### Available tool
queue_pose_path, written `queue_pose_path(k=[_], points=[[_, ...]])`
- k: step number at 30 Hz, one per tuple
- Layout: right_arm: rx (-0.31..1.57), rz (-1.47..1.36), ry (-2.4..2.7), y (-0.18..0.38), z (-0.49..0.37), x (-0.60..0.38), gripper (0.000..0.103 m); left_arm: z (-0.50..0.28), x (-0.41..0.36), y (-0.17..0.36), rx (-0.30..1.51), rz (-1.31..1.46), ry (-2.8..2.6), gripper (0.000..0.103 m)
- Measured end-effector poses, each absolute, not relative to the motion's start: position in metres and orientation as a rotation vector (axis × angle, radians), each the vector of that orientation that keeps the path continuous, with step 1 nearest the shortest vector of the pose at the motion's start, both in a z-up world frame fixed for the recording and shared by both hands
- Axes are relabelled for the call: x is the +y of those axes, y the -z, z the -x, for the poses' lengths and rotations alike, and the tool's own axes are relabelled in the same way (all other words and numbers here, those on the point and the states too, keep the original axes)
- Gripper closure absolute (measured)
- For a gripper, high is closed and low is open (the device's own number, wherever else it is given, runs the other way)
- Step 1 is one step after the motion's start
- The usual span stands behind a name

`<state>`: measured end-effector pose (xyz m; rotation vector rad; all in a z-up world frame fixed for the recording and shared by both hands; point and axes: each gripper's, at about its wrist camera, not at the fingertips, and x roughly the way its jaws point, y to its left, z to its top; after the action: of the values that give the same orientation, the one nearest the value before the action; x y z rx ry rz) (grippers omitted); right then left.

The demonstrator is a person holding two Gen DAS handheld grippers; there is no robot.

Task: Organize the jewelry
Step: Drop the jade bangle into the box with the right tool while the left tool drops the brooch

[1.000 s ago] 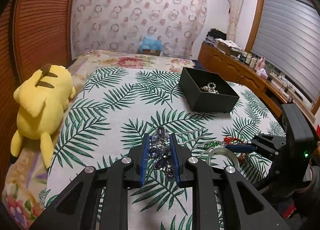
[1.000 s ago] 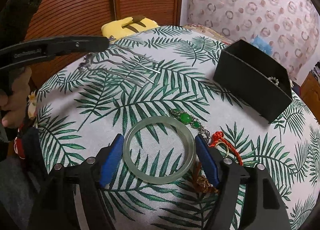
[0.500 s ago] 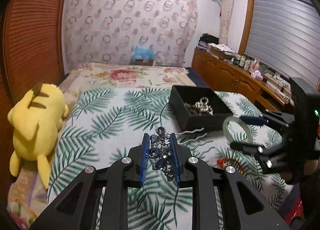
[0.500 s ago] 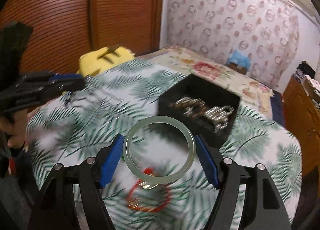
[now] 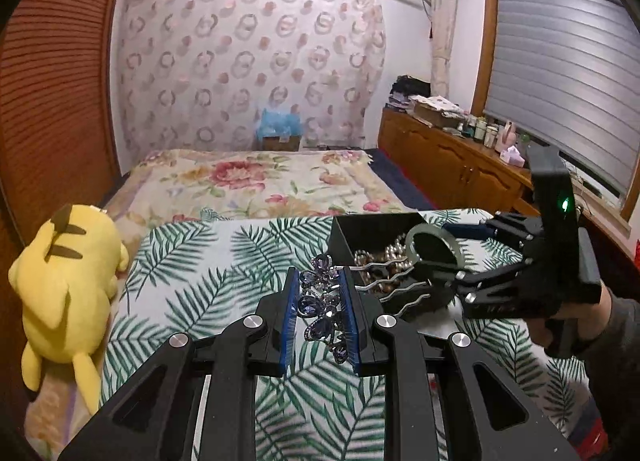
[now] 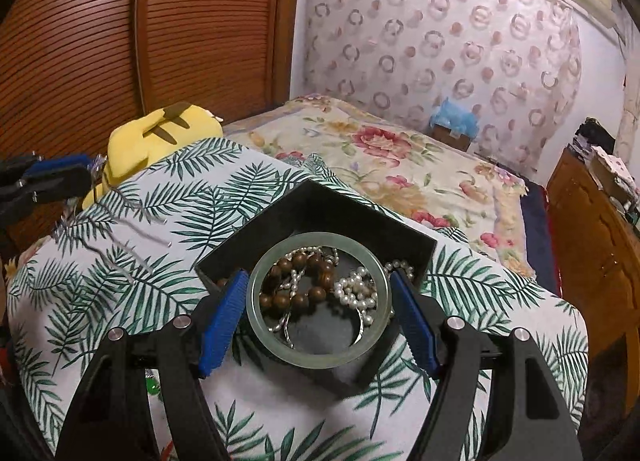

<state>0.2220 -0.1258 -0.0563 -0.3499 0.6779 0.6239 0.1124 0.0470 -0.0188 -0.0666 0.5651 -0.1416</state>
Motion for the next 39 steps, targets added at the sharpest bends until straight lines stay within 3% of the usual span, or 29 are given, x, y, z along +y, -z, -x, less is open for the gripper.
queue_pose_path(k=[14,34,39], points=[[0.657,0.279,-0.605,0.057,-0.214,-0.154,0.028,-0.159,0.026,0.011,0.570,0.030,0.147,0.084],[0.692,0.156,-0.556,0.074,-0.166,-0.218,0.028,-0.207,-0.038,0.042,0.654,-0.035,0.210,0.084],[0.692,0.144,-0.566,0.076,-0.155,-0.218,0.028,-0.201,-0.037,0.040,0.645,-0.039,0.205,0.067]])
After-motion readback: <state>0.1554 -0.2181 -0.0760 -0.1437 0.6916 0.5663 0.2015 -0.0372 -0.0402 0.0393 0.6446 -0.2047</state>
